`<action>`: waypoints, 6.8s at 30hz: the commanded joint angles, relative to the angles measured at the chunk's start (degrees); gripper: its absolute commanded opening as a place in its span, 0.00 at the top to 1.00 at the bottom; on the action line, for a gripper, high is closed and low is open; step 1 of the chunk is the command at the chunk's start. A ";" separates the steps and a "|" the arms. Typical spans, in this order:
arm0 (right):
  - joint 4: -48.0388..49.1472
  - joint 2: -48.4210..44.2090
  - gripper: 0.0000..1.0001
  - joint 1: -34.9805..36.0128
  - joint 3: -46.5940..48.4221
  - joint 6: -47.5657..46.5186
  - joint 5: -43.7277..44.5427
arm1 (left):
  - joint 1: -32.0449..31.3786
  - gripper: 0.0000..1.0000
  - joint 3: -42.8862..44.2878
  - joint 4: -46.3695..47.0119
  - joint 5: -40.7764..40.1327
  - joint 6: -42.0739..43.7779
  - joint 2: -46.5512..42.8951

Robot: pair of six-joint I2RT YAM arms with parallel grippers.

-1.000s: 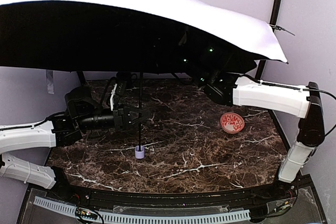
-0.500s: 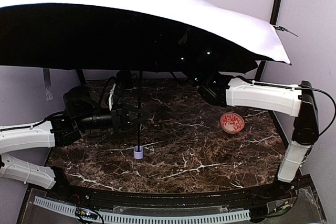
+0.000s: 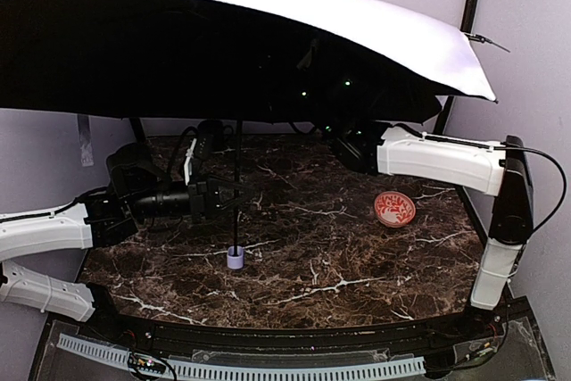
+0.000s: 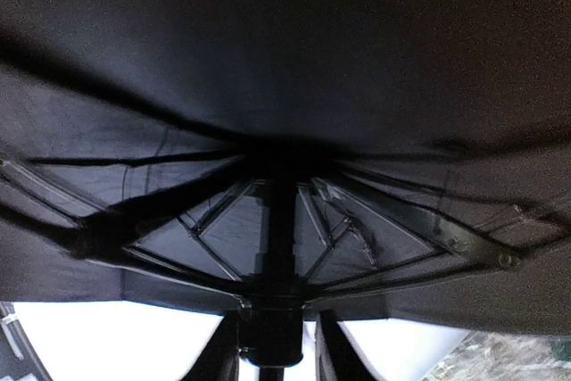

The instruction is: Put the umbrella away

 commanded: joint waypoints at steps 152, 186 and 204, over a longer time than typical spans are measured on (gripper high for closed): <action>-30.92 5.23 0.93 8.27 15.12 -18.98 14.16 | -0.14 1.00 3.18 -10.04 -20.40 16.59 -8.88; -32.47 2.01 0.89 13.60 -7.27 -13.67 5.75 | -0.14 1.00 1.88 1.50 -26.04 25.58 -9.88; -28.65 4.50 0.83 14.08 -7.76 -15.21 10.35 | -0.14 1.00 -5.86 14.12 -21.51 26.50 -8.02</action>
